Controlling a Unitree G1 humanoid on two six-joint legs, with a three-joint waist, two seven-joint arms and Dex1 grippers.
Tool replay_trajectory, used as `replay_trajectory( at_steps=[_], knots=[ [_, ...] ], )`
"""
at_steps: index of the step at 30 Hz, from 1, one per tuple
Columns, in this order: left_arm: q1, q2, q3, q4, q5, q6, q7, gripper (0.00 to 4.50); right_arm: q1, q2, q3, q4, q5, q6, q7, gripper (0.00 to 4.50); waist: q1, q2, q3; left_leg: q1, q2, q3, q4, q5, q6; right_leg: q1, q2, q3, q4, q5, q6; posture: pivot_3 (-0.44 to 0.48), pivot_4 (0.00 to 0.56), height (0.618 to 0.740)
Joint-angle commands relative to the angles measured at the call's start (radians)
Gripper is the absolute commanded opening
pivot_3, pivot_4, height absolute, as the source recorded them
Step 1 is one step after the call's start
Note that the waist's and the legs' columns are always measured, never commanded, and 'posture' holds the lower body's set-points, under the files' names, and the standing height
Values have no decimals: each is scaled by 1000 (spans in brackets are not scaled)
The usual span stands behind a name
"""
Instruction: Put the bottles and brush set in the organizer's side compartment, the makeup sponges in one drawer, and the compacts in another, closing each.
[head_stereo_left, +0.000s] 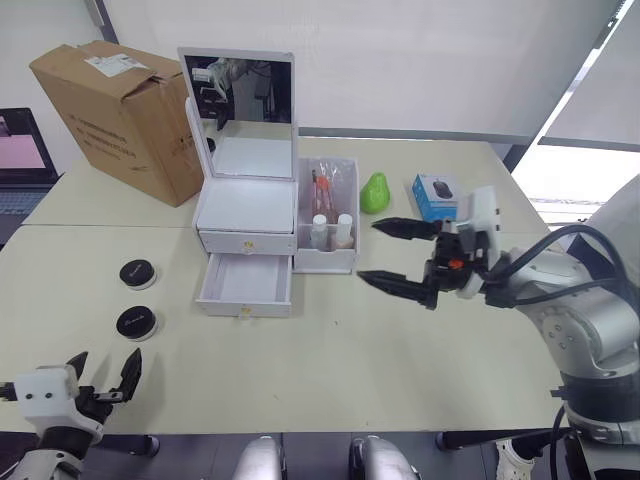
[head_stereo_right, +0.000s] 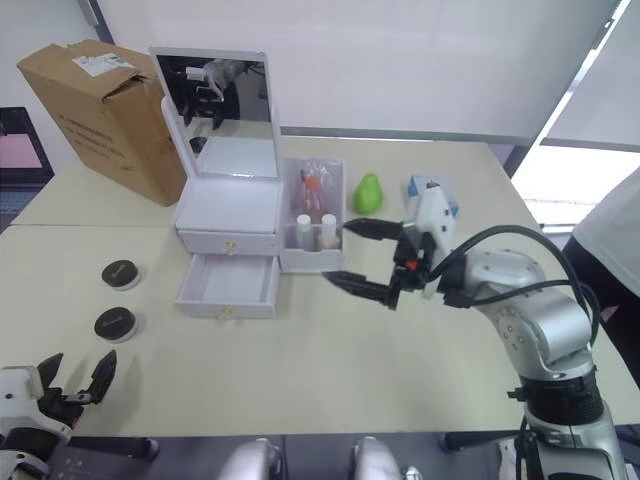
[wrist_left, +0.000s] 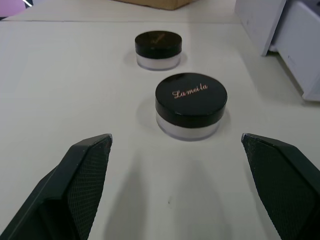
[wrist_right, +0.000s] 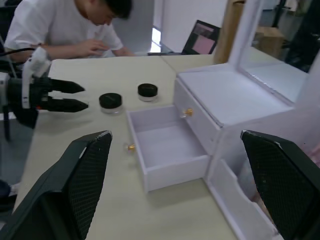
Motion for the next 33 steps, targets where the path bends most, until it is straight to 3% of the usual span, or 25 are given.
replay_trajectory(
  at_steps=[1, 12, 24, 30, 33],
  knots=[
    [-34, 24, -29, 4, 31, 13, 37, 4461, -33, 14, 2, -46, 18, 5, -8, 4500, -1, 0, 0, 0, 0, 0, 0, 0, 0, 0, 0, 0, 0, 0, 0, 0, 150, 740],
    [-237, 75, -123, 47, 90, 195, 172, 4461, -42, 51, 28, -80, 2, 14, -45, 4500, -3, -1, -1, 0, 0, 0, 1, 1, 1, 3, 0, 0, 1, 2, -1, 0, 150, 740],
    [-238, 62, -136, 27, 85, 202, 216, 4461, -46, 50, 27, -88, 7, 21, -60, 4500, -8, 0, -3, 0, 0, -1, 1, 1, 2, 2, 0, 0, 1, 3, -4, 0, 150, 740],
    [-242, 48, -114, 25, 77, 142, 224, 2938, -39, 48, 29, -85, 5, 21, -61, 4500, -9, 0, -3, 0, 0, -1, 1, 1, 2, 2, 0, 0, 1, 3, -4, 0, 150, 740],
    [-250, 51, -102, 26, 71, 124, 225, 2898, -37, 46, 30, -82, 3, 22, -59, 4500, -9, 0, -3, 0, 0, -1, 1, 1, 2, 2, 0, 0, 1, 3, -4, 0, 150, 740]
  ],
)
